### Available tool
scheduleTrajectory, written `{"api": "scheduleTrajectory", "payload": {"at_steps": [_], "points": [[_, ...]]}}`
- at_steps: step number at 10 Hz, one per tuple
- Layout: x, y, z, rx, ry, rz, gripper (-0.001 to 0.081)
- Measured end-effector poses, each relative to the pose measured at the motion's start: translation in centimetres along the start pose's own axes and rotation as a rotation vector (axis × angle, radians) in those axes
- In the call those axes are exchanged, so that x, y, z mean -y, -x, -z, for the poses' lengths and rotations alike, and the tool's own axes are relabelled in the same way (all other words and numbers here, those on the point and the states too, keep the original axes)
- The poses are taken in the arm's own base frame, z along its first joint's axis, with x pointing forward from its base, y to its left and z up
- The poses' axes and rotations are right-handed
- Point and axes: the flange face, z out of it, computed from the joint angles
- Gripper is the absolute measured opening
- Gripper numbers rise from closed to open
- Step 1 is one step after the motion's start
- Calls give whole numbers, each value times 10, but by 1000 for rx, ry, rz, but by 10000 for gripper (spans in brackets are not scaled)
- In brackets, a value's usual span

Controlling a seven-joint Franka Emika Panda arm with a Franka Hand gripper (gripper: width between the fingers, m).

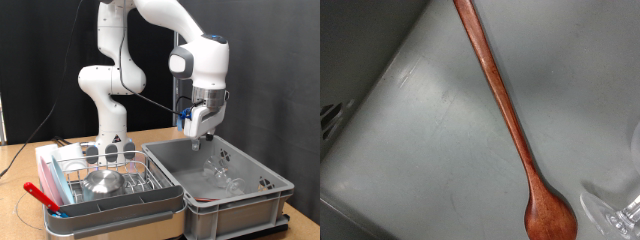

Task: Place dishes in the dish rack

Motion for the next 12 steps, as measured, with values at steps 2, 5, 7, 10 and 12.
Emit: {"api": "scheduleTrajectory", "payload": {"at_steps": [2,5,7,10,12], "points": [[0,3,2,22,-5,13,805],[-4,3,3,52,7,-32,805],[-8,0,-10,61,1,15,805],[-16,7,-45,13,-29,100,805],[-21,11,-68,-8,-35,148,805]]}}
